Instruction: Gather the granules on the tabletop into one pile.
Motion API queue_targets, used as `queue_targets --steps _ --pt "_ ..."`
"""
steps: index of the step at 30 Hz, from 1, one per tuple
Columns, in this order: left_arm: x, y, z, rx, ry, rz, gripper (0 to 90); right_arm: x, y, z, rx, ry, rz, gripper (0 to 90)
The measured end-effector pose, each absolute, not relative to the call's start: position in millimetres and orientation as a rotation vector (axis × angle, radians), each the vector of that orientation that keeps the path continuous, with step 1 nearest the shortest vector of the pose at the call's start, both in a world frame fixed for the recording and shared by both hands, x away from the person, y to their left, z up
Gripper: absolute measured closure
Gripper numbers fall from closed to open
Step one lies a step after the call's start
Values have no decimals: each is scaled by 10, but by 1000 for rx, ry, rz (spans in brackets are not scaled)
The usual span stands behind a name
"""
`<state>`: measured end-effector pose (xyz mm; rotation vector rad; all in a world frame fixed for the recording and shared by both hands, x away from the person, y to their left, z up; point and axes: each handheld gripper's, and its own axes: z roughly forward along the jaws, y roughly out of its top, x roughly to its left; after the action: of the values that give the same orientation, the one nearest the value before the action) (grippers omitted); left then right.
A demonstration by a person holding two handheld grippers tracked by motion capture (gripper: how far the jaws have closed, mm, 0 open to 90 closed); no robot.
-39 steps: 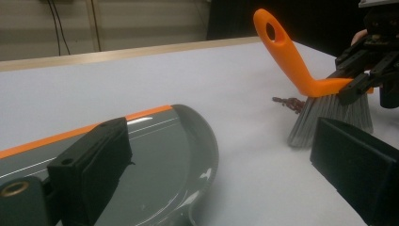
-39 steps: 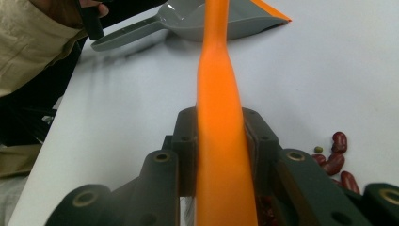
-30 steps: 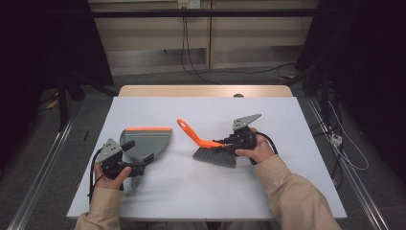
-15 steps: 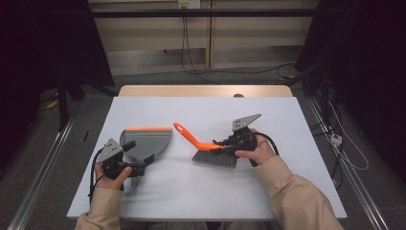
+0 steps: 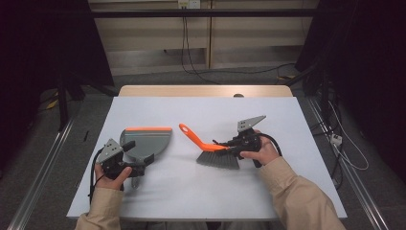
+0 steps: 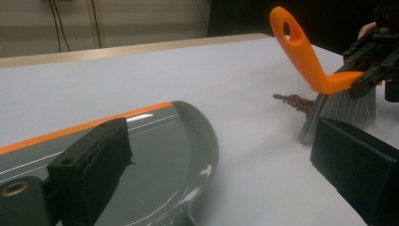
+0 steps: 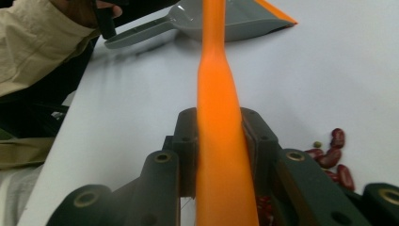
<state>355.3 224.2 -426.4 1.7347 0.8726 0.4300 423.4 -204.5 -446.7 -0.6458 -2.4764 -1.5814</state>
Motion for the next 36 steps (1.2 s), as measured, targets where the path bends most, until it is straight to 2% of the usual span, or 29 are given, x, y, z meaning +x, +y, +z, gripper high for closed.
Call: queue_targets --steps 11,24,36 --pt "3549 2240 -4261 1731 872 430 54 4244 -2011 -4391 -644 -2487 -1605 713" --pt "3554 2238 -4265 1736 868 430 54 4151 -2187 -4107 -774 -2530 -1743 713" --pt "3554 2254 -4261 1738 869 433 54 4385 -2277 -4217 -868 -2755 -1727 713"
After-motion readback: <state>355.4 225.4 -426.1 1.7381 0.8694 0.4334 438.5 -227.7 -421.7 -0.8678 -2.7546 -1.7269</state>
